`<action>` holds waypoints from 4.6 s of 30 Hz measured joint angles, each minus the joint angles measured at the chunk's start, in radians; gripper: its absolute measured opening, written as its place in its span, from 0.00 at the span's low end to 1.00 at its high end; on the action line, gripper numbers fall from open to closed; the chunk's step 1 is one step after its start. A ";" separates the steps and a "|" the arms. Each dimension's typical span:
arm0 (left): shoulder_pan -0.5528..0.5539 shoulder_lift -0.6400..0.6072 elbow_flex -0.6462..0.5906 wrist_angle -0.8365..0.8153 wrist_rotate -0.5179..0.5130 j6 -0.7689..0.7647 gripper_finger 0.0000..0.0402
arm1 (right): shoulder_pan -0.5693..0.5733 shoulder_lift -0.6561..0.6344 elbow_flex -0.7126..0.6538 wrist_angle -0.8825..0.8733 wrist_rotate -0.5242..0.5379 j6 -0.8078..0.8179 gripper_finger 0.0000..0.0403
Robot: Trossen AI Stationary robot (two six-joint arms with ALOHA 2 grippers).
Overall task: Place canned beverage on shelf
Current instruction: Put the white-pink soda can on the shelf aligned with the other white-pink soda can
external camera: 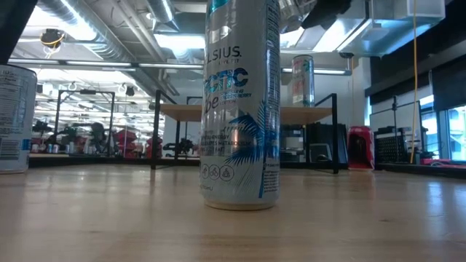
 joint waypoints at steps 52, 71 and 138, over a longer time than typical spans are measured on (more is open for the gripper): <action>0.080 0.190 0.000 0.258 0.179 0.026 0.58 | 0.000 -0.205 -0.091 -0.152 0.169 0.081 0.01; 0.089 0.190 -0.001 0.292 0.169 0.083 0.58 | -0.001 -0.197 -0.251 0.094 0.225 0.160 0.01; 0.140 0.368 -0.015 0.391 0.044 0.136 0.73 | 0.000 -0.235 -0.260 -0.069 0.293 0.186 0.01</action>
